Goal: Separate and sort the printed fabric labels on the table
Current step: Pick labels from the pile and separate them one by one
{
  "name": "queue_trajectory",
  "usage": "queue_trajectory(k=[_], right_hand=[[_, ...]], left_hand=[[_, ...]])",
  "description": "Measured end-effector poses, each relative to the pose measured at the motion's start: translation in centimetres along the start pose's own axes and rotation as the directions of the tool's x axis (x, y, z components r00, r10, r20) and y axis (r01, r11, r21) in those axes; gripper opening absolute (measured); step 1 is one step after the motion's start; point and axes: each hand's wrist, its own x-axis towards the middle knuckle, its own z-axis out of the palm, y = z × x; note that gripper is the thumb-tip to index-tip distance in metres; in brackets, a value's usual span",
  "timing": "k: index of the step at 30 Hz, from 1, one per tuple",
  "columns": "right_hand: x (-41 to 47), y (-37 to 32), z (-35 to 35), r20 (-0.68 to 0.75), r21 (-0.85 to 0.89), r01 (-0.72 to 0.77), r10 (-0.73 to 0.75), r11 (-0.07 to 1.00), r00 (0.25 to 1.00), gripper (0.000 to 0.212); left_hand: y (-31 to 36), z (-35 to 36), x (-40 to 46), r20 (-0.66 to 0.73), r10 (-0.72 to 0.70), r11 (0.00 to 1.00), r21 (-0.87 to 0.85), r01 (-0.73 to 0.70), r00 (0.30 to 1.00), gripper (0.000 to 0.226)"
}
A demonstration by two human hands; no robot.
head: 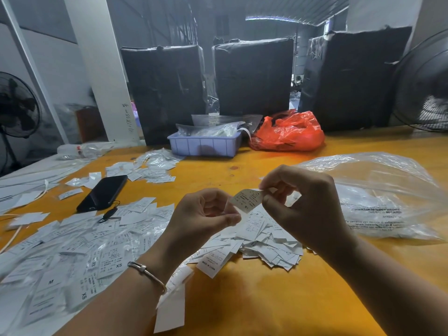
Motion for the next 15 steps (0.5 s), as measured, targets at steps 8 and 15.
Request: queue_trajectory(k=[8,15], right_hand=[[0.1,0.7,0.1,0.171,0.049,-0.111,0.101,0.993,0.980,0.013],[-0.3,1.2,0.6,0.189,0.116,-0.246,0.222,0.962,0.956,0.022]], left_hand=[[0.1,0.3,-0.1,0.083,0.004,0.999,-0.040,-0.001,0.997,0.011],[0.0,0.3,0.1,0.063,-0.056,0.991,-0.116,0.063,0.996,0.013]])
